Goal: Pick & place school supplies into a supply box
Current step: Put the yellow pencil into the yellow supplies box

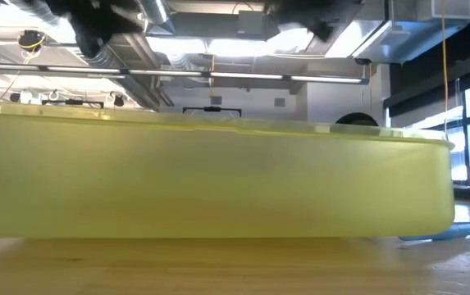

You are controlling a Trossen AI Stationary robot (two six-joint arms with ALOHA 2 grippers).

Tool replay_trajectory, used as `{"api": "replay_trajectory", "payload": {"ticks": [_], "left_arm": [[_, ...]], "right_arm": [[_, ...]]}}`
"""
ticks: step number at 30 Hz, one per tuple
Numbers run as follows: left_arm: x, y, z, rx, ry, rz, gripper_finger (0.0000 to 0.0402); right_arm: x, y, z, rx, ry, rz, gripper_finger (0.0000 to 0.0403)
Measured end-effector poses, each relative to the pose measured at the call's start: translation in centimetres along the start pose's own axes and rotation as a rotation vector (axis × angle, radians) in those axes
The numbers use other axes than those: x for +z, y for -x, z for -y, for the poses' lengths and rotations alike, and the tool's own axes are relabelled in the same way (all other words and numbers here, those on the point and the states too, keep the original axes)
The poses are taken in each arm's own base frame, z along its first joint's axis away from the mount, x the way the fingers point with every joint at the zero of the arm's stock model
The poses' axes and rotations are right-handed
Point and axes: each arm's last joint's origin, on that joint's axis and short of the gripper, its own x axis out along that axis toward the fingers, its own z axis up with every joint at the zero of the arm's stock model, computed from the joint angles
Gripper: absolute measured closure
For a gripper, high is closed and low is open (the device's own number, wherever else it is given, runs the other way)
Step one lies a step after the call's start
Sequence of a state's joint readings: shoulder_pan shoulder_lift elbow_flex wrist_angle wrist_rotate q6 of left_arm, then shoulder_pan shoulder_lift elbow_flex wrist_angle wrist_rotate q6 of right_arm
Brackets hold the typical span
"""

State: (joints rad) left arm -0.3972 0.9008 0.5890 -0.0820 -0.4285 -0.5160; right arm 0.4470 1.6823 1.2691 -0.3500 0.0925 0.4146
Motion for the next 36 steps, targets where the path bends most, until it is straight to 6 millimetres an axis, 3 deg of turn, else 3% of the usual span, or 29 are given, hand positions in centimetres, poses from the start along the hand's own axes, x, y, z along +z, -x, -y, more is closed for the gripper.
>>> {"api": "replay_trajectory", "payload": {"ticks": [6, 10, 15, 21, 27, 33, 36], "left_arm": [[1.0, -3.5, -1.9, 0.074, -0.028, -0.092, 0.0254], [2.8, -5.4, -2.8, 0.099, -0.084, -0.1, 0.0254], [4.6, -7.1, -3.7, 0.068, -0.053, -0.114, 0.0254], [5.0, -7.7, -4.4, 0.105, -0.033, -0.102, 0.0254], [5.5, -7.7, -4.7, 0.112, -0.025, -0.068, 0.025], [6.5, -7.9, -4.9, 0.211, 0.107, 0.093, 0.0207], [6.6, -7.9, -5.3, 0.234, 0.09, 0.091, 0.0188]], "right_arm": [[-4.0, 4.3, 0.3, -0.08, -0.183, 0.074, 0.0254], [-6.5, 6.0, 0.5, -0.115, -0.284, 0.116, 0.0254], [-8.8, 7.7, 0.7, -0.155, -0.286, 0.205, 0.0253], [-10.1, 10.1, 1.3, -0.11, -0.212, 0.264, 0.0253], [-12.2, 12.6, 3.1, -0.063, -0.164, 0.327, 0.0253], [-14.7, 14.2, 4.9, 0.003, -0.185, 0.391, 0.0253], [-15.9, 14.3, 5.7, 0.011, -0.191, 0.403, 0.0253]]}}
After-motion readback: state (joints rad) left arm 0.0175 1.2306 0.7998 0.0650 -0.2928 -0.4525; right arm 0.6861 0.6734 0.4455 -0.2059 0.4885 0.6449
